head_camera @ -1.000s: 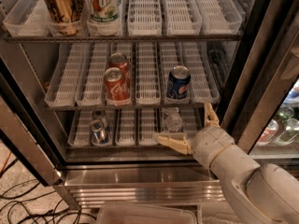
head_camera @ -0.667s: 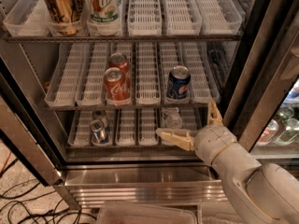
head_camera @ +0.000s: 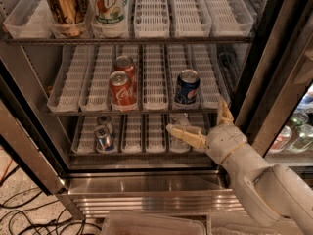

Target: Pick pepsi can from middle shelf of fridge

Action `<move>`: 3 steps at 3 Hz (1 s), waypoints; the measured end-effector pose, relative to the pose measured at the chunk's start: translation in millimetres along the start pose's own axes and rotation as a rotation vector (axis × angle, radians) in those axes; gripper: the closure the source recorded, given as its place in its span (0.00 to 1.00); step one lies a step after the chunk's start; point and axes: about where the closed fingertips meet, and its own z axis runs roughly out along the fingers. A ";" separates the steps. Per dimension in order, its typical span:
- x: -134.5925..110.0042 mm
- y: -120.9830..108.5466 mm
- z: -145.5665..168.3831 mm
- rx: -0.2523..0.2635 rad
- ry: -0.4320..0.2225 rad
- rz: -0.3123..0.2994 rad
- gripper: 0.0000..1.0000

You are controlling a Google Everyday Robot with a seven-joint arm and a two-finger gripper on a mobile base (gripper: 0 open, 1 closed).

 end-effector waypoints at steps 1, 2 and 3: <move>0.0 0.0 0.0 0.000 0.000 0.000 0.00; 0.0 0.0 0.0 0.000 0.000 0.000 0.18; 0.0 0.1 0.1 0.000 0.000 0.000 0.42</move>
Offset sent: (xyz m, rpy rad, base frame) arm 0.0000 0.0000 0.0000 0.0000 0.0000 0.0000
